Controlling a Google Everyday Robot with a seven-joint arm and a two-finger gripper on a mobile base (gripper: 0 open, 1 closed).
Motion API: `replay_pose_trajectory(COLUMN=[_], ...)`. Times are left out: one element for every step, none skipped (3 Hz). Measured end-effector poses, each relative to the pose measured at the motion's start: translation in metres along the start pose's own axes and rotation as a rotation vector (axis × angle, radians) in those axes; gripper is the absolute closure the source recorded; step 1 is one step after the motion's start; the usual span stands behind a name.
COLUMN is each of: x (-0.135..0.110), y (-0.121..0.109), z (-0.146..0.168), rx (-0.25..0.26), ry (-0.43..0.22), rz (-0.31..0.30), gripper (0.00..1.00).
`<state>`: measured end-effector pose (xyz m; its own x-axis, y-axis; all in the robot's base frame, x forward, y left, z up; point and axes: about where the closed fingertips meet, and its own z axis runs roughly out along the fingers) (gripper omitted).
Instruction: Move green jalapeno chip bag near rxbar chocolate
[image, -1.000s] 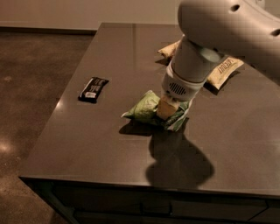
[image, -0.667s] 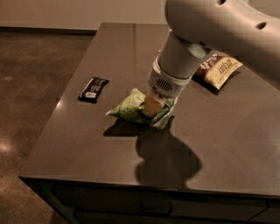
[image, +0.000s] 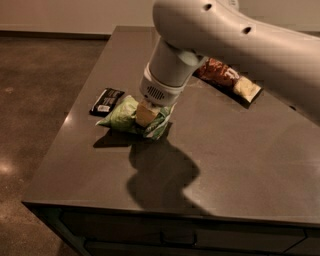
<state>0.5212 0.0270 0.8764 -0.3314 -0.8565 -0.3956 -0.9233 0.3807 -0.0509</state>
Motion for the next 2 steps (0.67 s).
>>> replay_pose_trajectory(x=[-0.021, -0.029], y=[-0.015, -0.026], z=[0.008, 0.014], rx=[0.043, 0.070], ry=[-0.020, -0.023], rz=[-0.021, -0.035], gripper=[0.82, 0.59])
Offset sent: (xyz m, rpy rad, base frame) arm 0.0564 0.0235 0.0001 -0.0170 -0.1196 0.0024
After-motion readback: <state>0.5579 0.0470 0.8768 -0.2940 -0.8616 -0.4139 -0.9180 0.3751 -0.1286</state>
